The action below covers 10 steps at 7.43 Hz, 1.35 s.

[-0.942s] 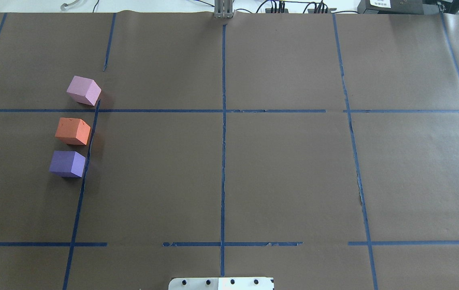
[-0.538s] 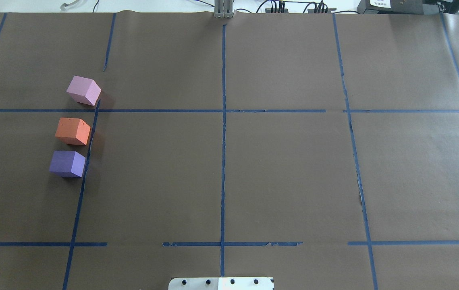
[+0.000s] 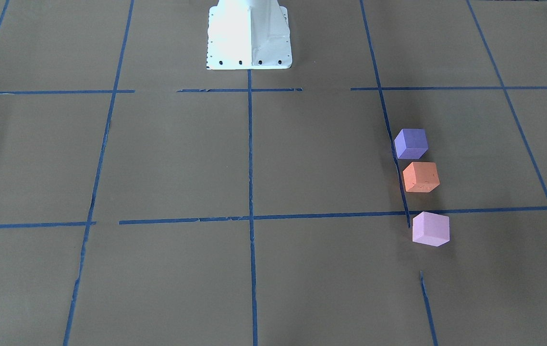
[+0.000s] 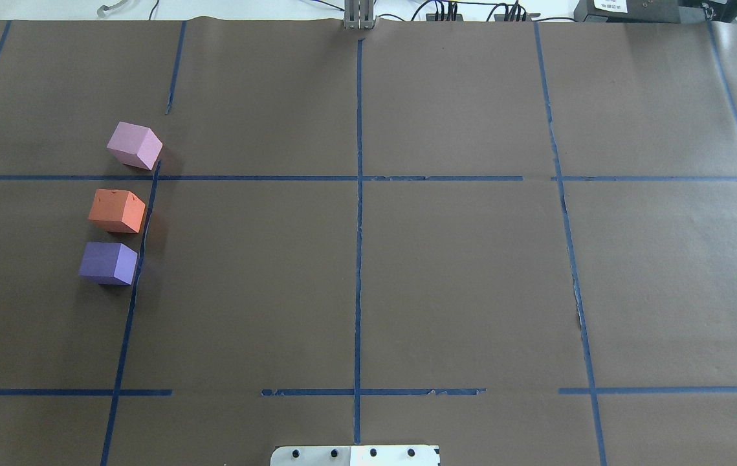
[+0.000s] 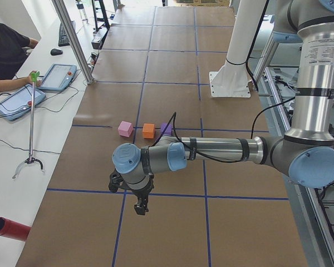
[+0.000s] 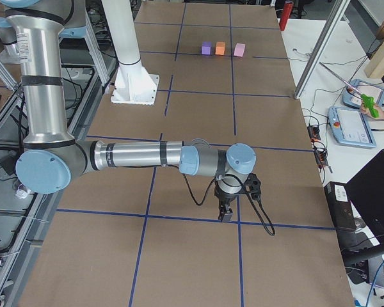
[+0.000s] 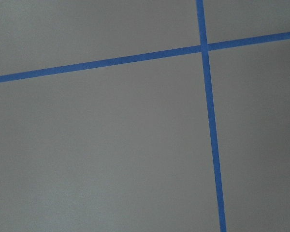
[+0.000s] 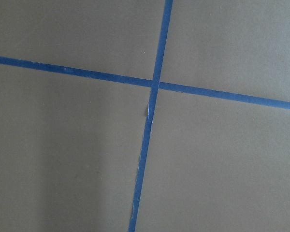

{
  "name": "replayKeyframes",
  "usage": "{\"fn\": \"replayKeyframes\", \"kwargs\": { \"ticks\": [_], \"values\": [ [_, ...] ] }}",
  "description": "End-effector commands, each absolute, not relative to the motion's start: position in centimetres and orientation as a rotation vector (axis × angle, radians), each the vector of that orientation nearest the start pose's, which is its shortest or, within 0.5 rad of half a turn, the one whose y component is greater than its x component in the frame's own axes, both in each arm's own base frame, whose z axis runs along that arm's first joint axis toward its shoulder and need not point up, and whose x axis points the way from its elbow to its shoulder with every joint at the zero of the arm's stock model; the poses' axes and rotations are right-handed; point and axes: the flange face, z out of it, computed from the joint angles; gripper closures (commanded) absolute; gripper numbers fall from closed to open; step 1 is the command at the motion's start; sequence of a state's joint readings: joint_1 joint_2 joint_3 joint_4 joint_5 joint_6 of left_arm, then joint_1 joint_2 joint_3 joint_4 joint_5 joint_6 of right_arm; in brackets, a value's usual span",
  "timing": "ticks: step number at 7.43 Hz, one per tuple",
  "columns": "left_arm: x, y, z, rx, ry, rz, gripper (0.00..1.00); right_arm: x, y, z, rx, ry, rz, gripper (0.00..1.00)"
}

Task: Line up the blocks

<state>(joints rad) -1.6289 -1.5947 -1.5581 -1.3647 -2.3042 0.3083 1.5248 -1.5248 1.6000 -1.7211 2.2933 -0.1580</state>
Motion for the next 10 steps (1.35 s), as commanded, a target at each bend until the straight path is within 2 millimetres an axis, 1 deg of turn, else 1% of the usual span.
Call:
{"fn": "replayKeyframes", "kwargs": {
  "ticks": [1,6,8,10],
  "values": [
    [-9.46,-48.28,67.11,-0.069,0.754,0.101,0.0,4.42,-50.7,63.96,-0.031,-0.726,-0.168,0.0],
    [-9.47,-48.47,66.92,-0.063,0.753,0.1,0.0,4.42,-50.7,63.96,-0.031,-0.726,-0.168,0.0],
    [-9.42,-48.94,66.48,-0.056,0.752,0.103,0.0,4.42,-50.7,63.96,-0.031,-0.726,-0.169,0.0],
    [-9.42,-48.95,66.29,-0.055,0.752,0.104,0.0,4.42,-50.7,63.96,-0.031,-0.726,-0.168,0.0]
  ]
}}
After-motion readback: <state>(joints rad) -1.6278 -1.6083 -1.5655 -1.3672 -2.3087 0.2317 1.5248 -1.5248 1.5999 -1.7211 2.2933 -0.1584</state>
